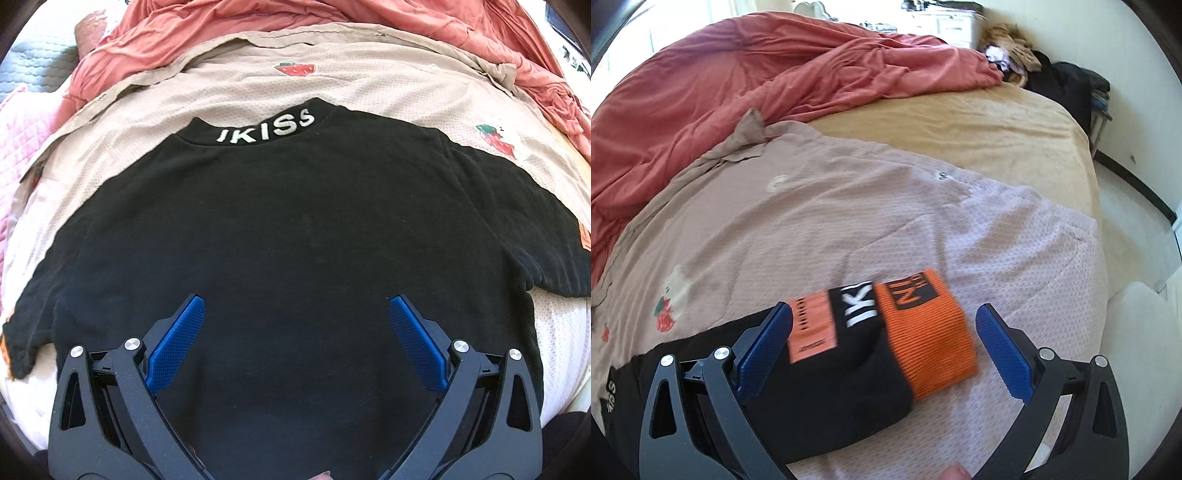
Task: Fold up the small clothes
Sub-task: 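Close the right gripper on the orange cuff and lift it, then fold the sleeve across the sweatshirt back and open the right gripper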
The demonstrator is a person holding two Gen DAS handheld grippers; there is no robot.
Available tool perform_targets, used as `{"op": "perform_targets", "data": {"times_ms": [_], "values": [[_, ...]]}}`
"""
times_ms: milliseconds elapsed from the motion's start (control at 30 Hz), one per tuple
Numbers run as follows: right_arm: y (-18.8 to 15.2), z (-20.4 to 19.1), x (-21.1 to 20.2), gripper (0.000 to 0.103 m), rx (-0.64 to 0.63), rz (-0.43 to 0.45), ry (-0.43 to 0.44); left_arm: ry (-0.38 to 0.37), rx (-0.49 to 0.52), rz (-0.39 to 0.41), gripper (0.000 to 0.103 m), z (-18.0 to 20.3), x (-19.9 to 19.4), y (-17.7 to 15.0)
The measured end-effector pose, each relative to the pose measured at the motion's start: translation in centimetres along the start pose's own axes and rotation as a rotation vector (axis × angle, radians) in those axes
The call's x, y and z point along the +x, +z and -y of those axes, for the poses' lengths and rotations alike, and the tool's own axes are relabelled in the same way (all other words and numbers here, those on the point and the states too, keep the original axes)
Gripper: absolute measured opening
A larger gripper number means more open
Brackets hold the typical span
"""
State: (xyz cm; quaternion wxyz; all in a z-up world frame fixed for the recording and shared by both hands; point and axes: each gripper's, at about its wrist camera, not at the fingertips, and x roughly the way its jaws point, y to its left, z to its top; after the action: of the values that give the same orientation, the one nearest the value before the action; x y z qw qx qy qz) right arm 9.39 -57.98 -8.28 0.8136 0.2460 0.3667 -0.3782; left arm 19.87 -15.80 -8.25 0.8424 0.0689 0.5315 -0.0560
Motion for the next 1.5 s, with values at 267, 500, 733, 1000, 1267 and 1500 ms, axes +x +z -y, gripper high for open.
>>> {"op": "perform_targets", "data": {"times_ms": [267, 500, 733, 1000, 1267, 1500], "values": [[-0.1, 0.9, 2.5, 0.068, 0.039, -0.085, 0.003, 0.010, 0.023, -0.008, 0.094, 1.0, 0.8, -0.4], [-0.1, 0.6, 2.6, 0.027, 0.045, -0.108, 0.077, -0.003, 0.016, -0.014, 0.094, 0.9, 1.4, -0.8], [1.0, -2.4, -1.3, 0.017, -0.041, 0.028, 0.268, -0.017, -0.033, -0.002, 0.094, -0.7, -0.2, -0.9], [-1.5, -12.2, -6.1, 0.016, -0.287, 0.062, 0.600, -0.010, -0.121, 0.028, 0.094, -4.0, -2.0, -0.6], [-7.2, -20.4, -8.6, 0.015, -0.457, -0.057, 0.870, 0.010, -0.207, 0.007, 0.094, -7.6, -1.5, -1.0], [-11.0, -23.4, -9.1, 0.040, -0.572, -0.194, 1.010, -0.036, -0.249, -0.012, 0.094, -8.6, -1.0, -0.9]]}}
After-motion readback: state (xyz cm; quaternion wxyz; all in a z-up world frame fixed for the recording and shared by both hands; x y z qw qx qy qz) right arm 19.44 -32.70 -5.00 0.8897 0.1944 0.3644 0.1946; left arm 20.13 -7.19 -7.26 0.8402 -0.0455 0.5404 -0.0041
